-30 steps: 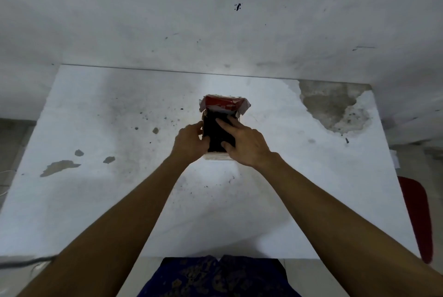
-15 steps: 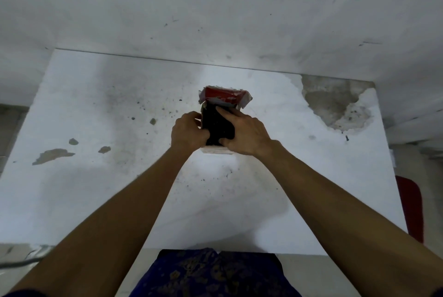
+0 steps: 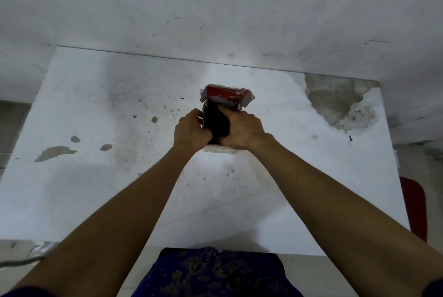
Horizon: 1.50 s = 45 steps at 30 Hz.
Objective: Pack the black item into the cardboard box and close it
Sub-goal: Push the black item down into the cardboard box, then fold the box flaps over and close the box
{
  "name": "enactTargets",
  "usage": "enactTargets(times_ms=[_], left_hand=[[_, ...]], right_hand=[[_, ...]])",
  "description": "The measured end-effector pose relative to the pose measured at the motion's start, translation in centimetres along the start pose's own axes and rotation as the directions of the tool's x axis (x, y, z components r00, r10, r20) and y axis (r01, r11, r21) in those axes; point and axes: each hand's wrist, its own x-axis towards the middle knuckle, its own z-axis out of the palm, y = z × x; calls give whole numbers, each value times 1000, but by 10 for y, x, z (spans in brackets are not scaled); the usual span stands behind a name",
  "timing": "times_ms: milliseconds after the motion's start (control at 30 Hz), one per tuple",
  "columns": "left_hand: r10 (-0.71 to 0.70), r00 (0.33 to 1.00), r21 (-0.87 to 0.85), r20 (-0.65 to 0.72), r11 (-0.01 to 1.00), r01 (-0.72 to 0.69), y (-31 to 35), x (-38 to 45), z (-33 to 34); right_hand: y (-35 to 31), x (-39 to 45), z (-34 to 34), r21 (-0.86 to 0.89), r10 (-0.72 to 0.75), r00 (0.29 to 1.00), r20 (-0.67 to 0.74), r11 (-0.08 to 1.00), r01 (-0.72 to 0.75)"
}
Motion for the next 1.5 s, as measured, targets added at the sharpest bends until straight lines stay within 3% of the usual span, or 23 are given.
enactTargets(times_ms=[300, 433, 467, 633, 733, 833, 933, 1033, 1233, 1367, 1500], left_hand=[[45, 998, -29, 33, 999, -44, -6, -5, -3], [172, 985, -55, -13, 983, -173, -6, -14, -7], [212, 977, -29, -27, 977, -213, -7, -16, -7], [267, 963, 71, -36, 962, -265, -10, -15, -1], [231, 971, 23, -63, 973, -230, -10, -14, 0], [232, 964, -29, -126, 971, -238, -10, -12, -7], [295, 944, -99, -148, 945, -311, -7, -7, -16], [330, 932, -167, -150, 921, -353, -4, -4, -23], [350, 932, -182, -98, 914, -362, -1, -9, -27], [294, 945, -209, -140, 924, -319, 2, -9, -29], [282, 943, -131, -174, 943, -306, -3, -5, -25]], right_hand=[[-2, -6, -7, 55, -1, 1000, 29, 998, -1], [11, -30, -1, 43, -71, 956, -283, 995, 86], [13, -35, 3, 34, -91, 947, -307, 994, 107], [13, -40, 16, 5, -96, 978, -183, 995, 99], [12, -43, 16, 119, -56, 948, -313, 988, 98], [17, -49, 12, 371, 170, 859, -483, 928, 25], [26, -43, 0, 609, 391, 818, -421, 790, -65], [30, -31, -11, 750, 402, 884, -241, 655, -94], [13, -24, -13, 764, 360, 902, -237, 643, -56], [9, -27, -11, 718, 346, 889, -299, 695, -29], [13, -31, -13, 743, 336, 904, -266, 669, -30]])
